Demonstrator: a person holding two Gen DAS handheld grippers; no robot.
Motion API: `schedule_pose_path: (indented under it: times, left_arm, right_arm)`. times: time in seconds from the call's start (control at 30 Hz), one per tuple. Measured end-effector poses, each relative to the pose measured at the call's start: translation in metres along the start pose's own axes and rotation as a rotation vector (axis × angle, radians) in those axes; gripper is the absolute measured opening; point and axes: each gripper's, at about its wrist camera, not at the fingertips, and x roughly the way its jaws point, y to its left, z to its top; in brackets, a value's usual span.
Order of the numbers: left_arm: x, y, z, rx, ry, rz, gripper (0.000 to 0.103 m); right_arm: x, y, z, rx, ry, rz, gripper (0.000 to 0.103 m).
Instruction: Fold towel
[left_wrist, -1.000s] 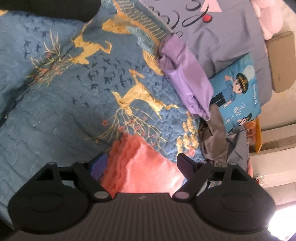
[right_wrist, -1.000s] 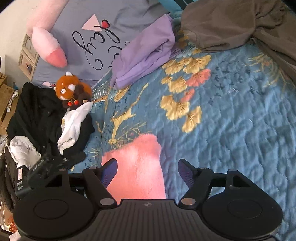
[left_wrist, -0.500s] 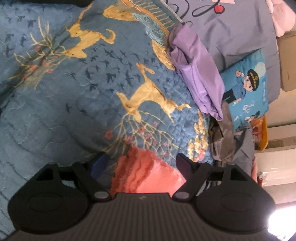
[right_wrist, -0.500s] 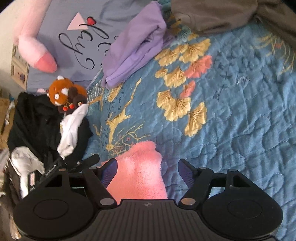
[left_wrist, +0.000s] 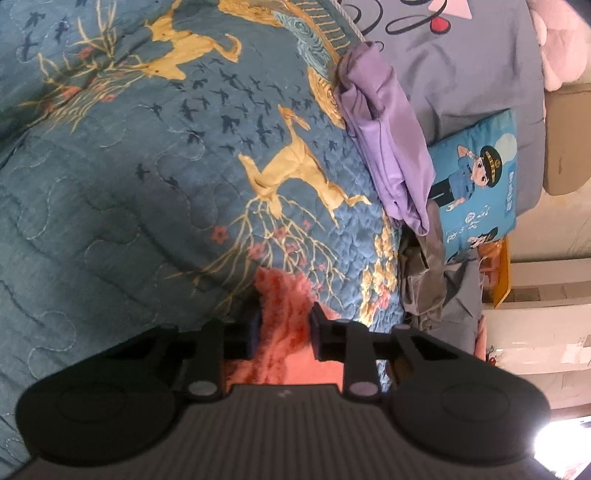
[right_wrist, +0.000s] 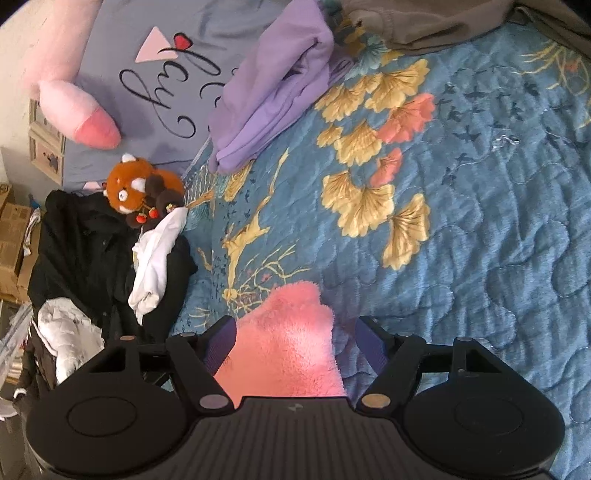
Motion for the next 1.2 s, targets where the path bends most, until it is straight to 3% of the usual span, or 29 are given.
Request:
schedule_pose_path:
  times: [0.1,0.17,0.23,0.4,0.6,0.77,1.03,1.2]
  left_arm:
    - [-0.004,-0.001,-0.002,-0.002,-0.029,-0.022,0.022]
    - [-0.006,-0.004,-0.004,0.003,-0.039,-0.036,0.018]
    - [-0.009,-0.006,-0.007,0.017,-0.052,-0.028,0.015]
    - [-0.02,-0.017,-0.016,0.079,-0.094,0.014,0.012]
    - [-0.037,-0.07,-0.033,0.313,-0.163,0.132,0.011]
    - [-0.048,-0.11,-0.036,0.419,-0.218,0.147,0.011]
    - [-0.044,-0.179,0.003,0.517,-0.283,0.154,0.011]
    - [-0.032,-0.218,0.054,0.553,-0.32,0.155,0.012]
  right_arm:
    - [0.003,0.007,-0.003,-0.053,0.006,-0.011,0.044]
    - [0.003,0.016,-0.007,-0.136,-0.005,-0.051,0.02]
    - [0.002,0.021,-0.01,-0.187,-0.015,-0.082,0.014]
    - [-0.006,0.027,-0.013,-0.225,-0.049,-0.103,0.01]
    - [-0.017,0.059,-0.021,-0.403,-0.128,-0.194,0.009]
    - [-0.029,0.083,-0.011,-0.487,-0.207,-0.229,0.009]
    - [-0.034,0.116,0.032,-0.551,-0.311,-0.267,0.009]
    - [-0.023,0.137,0.082,-0.576,-0.351,-0.274,0.009]
